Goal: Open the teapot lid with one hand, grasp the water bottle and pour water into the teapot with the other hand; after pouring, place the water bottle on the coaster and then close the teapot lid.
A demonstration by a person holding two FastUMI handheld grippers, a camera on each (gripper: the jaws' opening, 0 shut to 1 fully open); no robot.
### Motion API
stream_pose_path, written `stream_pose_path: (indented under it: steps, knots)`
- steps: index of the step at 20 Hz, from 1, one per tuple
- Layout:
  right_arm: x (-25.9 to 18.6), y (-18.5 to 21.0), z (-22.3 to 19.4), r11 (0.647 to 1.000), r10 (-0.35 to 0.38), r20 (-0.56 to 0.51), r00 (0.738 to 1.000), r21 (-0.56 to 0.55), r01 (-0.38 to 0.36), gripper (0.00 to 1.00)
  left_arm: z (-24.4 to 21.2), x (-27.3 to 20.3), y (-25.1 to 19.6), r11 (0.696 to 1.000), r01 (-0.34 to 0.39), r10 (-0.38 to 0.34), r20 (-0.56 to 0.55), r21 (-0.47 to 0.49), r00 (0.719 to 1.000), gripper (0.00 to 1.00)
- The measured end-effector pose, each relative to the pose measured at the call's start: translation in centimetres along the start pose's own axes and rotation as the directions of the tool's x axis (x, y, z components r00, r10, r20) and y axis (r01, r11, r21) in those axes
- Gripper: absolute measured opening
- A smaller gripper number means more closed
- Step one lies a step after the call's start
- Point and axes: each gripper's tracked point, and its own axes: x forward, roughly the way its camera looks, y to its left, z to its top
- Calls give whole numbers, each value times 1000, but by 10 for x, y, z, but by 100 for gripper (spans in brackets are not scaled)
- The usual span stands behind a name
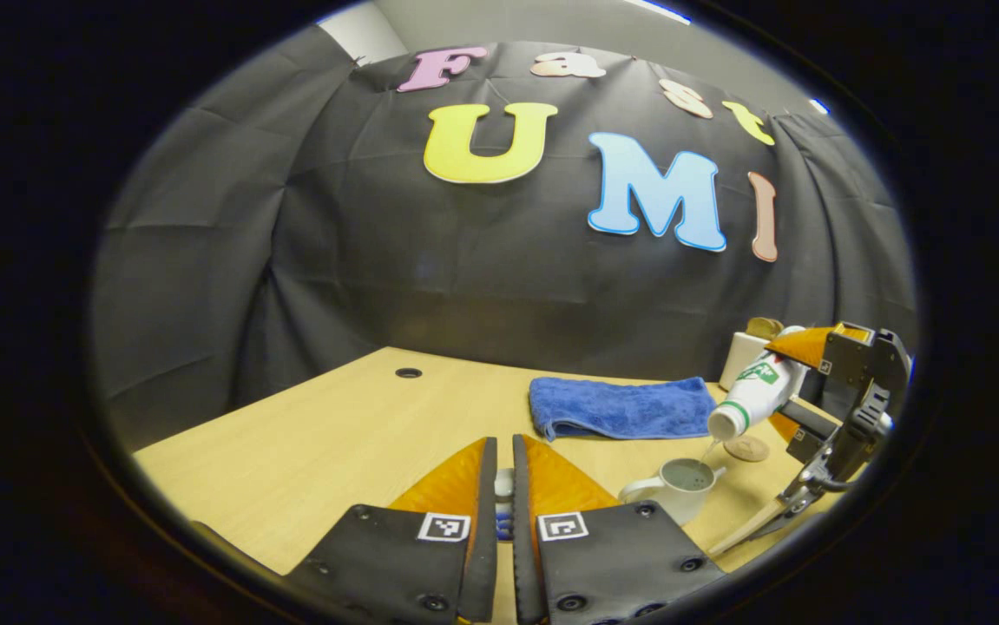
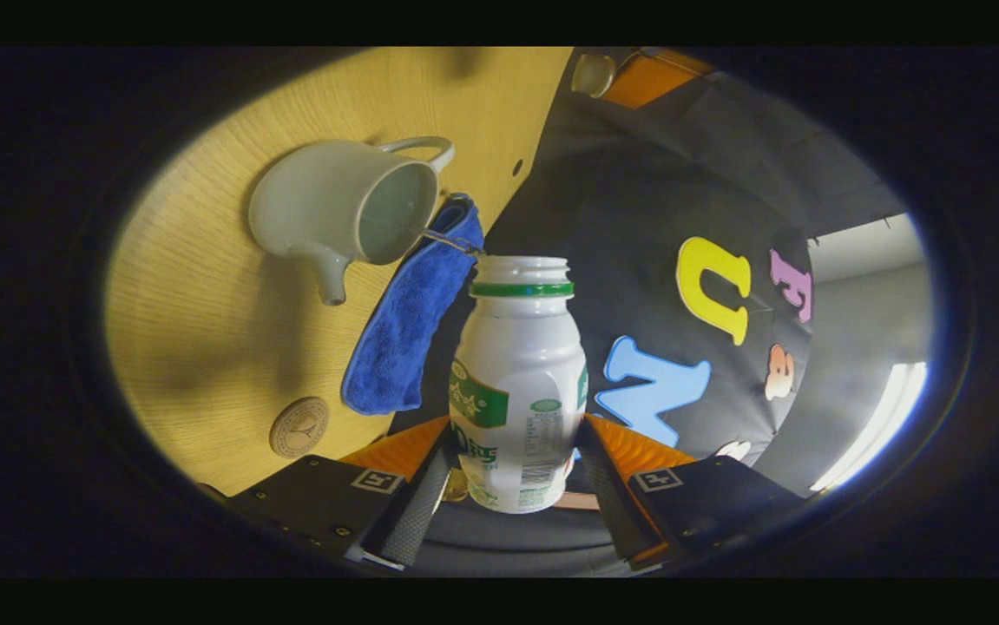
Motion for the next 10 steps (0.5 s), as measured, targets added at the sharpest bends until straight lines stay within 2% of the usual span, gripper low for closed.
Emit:
stream_pose_path:
  steps: [1, 2, 5, 6, 9, 10]
  knots:
    - [0, 0, 3, 1000, -1, 3, 1000, -7, 1, 81, 0, 0, -1, 1000, 0, 0, 0, 0, 1000, 19]
    - [0, 0, 4, 1000, -1, 6, 1000, -13, 1, 81, 1, -1, -1, 1000, 1, -1, 1, -1, 1000, 12]
    - [1, 2, 8, 1000, 7, 14, 1000, -21, -7, 81, 2, -1, 0, 1000, 3, -3, 2, -5, 1000, 11]
    - [1, 2, 9, 1000, 10, 15, 1000, -24, -9, 81, 2, -1, 0, 1000, 2, -2, 3, -5, 1000, 15]
    - [1, 2, 11, 999, 9, 19, 1000, -33, -9, 81, 5, -2, 2, 1000, 1, -1, 6, -8, 1000, 15]
    - [1, 1, 12, 999, 10, 21, 1000, -35, -9, 81, 5, -3, 2, 1000, 1, -1, 7, -9, 1000, 11]
